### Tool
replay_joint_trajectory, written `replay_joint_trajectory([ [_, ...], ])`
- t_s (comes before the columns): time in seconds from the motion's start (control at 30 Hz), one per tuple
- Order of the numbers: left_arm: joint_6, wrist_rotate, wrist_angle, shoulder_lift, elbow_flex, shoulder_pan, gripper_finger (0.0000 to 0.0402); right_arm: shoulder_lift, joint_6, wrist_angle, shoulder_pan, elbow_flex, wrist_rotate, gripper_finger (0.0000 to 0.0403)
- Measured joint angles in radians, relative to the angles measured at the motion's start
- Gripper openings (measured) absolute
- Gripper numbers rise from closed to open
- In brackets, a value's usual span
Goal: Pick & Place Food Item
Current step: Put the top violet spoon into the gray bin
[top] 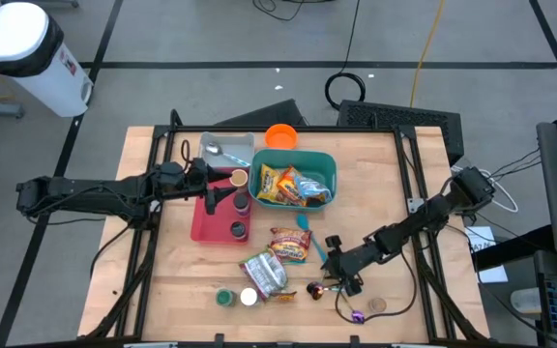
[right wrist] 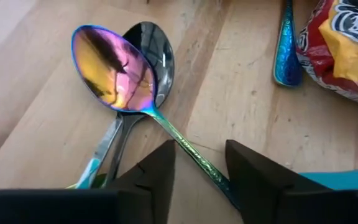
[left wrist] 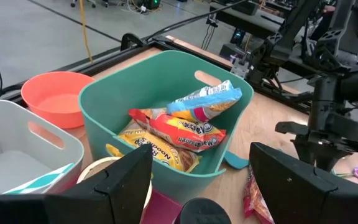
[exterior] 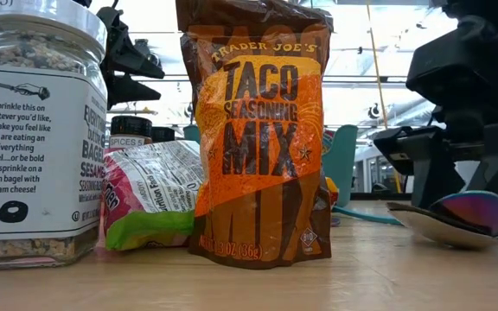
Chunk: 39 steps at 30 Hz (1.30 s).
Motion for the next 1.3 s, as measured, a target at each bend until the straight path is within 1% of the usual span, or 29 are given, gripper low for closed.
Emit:
replay_joint_trajectory([
  [0.3,0.0,0.0,0.0,0.0,0.0,0.0,0.0276,-0.007,-0.011,-0.006,0.0,-0.001,0.002,0.002],
  [0.37,0.001,0.0,0.0,0.0,0.0,0.0,0.0276,-0.007,-0.012,-0.006,0.0,-0.001,0.003,0.0008],
  [0.5,0.001,0.0,0.0,0.0,0.0,0.0,0.0276,-0.007,-0.015,0.007,0.002,-0.002,0.003,0.0012],
  [0.6,0.001,0.0,0.0,0.0,0.0,0.0,0.0276,-0.021,-0.015,0.008,0.009,-0.002,0.003,0.0007],
  [0.7,0.001,0.0,0.0,0.0,0.0,0.0,0.0276,-0.065,-0.019,-0.01,0.015,-0.006,0.008,0.0005],
  [0.9,0.003,0.0,0.001,0.0,0.0,0.0,0.0276,-0.194,-0.049,0.006,0.038,-0.005,0.012,0.0006],
  [1.0,0.003,0.0,0.002,0.0,0.0,0.0,0.0276,-0.26,-0.097,0.043,0.045,-0.005,0.015,0.0006],
  [1.1,0.002,0.0,0.006,0.0,0.0,0.0,0.0276,-0.315,-0.166,0.116,0.048,-0.005,0.014,0.0006],
  [1.2,-0.01,0.0,0.018,0.0,0.0,0.0,0.0276,-0.354,-0.247,0.2,0.039,-0.004,0.012,0.0006],
  [1.3,-0.02,0.0,0.065,0.0,0.0,-0.004,0.0276,-0.372,-0.31,0.273,0.013,-0.004,0.015,0.0006],
])
